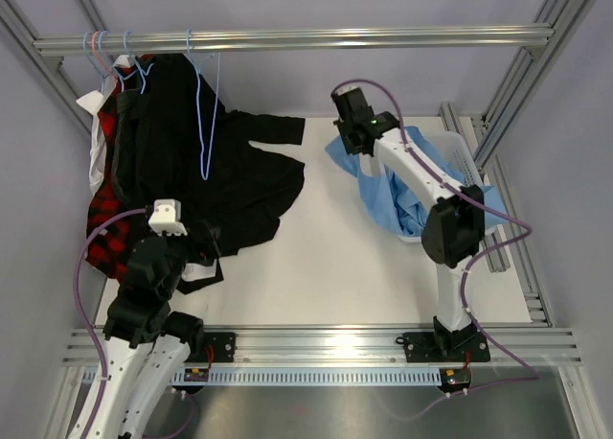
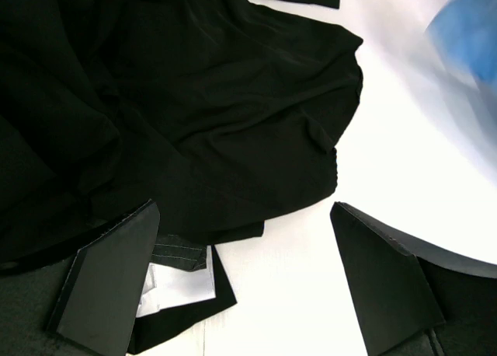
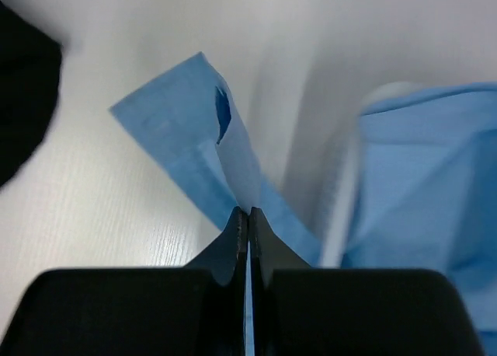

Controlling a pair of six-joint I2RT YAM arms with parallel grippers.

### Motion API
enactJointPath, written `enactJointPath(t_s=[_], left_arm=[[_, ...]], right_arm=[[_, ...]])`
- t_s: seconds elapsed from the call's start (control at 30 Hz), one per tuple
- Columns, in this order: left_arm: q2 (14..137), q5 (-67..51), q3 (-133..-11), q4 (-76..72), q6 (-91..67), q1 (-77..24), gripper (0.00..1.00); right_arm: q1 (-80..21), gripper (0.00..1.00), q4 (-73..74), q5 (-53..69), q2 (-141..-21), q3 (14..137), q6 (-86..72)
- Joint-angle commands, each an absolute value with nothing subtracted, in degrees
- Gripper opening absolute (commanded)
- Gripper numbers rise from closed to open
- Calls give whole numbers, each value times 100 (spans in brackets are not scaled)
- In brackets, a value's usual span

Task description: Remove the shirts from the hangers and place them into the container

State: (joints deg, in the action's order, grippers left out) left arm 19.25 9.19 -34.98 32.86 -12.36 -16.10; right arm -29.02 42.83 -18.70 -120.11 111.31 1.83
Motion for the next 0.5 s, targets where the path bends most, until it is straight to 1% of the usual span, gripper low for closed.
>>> enactJointPath(t_s=[0.0,0.1,0.27,0.43,0.47], left_arm=[[1898,888,-3489,2927,-1301,-1635,99],[1863,896,-3489,2918,-1292,-1635,99],[1846,896,-3480,2918,-1283,-1635,99],[1784,896,-3472,2909,-1274,-1652,99],[1775,896,-3463,2909,-1274,-1652,99]], right_arm=[[-2813,0,4368,-2582,-10926,11873,474],[-2602,0,4368,-2995,-10417,11927,562],[-1750,0,4368,-3269,-9792,11568,168],[-1099,0,4018,-3112,-8861,10136,-439],[-986,0,3947,-3007,-8746,9690,-474]])
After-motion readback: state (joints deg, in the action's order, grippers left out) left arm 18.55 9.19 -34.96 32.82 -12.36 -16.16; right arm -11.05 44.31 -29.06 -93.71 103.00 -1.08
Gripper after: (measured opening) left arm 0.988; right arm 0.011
